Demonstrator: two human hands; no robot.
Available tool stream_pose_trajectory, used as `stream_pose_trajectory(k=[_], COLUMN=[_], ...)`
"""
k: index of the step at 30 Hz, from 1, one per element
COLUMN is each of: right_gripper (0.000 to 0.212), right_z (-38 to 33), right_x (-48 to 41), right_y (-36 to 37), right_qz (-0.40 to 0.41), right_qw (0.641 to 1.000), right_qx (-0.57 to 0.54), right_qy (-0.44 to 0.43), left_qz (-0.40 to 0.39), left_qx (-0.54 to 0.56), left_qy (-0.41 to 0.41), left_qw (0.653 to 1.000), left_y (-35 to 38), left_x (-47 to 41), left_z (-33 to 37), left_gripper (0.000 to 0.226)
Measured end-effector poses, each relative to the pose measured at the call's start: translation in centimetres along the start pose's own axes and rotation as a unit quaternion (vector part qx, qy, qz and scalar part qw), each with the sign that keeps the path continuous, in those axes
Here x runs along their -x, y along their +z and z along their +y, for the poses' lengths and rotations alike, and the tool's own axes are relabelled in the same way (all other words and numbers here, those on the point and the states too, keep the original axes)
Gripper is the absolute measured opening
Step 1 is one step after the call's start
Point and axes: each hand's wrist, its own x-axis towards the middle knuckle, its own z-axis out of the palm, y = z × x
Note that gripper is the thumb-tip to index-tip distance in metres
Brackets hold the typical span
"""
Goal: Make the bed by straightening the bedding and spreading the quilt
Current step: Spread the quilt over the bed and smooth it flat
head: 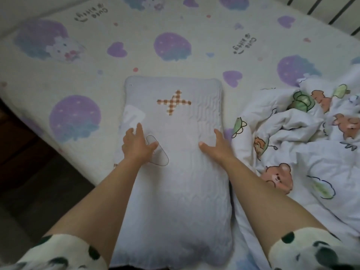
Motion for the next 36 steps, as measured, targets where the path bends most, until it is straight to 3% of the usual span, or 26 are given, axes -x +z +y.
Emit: stream_pose_trajectory(k=[3,7,10,12,17,26,36], right_gripper=[0.116,0.145,0.122,0.104,0.084,0.074,0.068], right_z=[0.9,1.5,0.5,-1.2,-6.3,-17.4,-26.7], right_x=[-1.1,-2.6,-2.7,-2.1,0.8,4.1,-3.9], right_y=[1.1,2.7,3.4,3.6,3.3,3.0,2.5], right_qz=[-0.017,-0.021,0.013,0.063,0.172,0.295,0.371], right_qw=[0.999,0.992,0.991,0.994,0.984,0.942,0.892], right_qx=[0.018,-0.087,-0.130,-0.091,-0.043,-0.143,-0.229], right_qy=[0.048,0.088,0.037,0.006,-0.033,-0.071,-0.119], left_qz=[-0.010,-0.038,-0.046,-0.045,-0.020,0.029,0.116], left_qx=[-0.014,0.046,0.090,0.088,0.085,0.070,0.020], left_qy=[-0.036,-0.097,-0.057,-0.002,0.094,0.190,0.259], left_qw=[0.999,0.994,0.993,0.995,0.992,0.979,0.959], left_y=[1.6,2.6,2.2,1.3,-2.9,-16.6,-24.9], left_x=[-1.9,-3.3,-4.2,-4.5,-5.8,-10.7,-21.9], left_z=[-1.8,-4.1,-4.9,-4.8,-3.6,-3.0,2.5], left_gripper=[0.115,0.135,0.127,0.114,0.095,0.090,0.090])
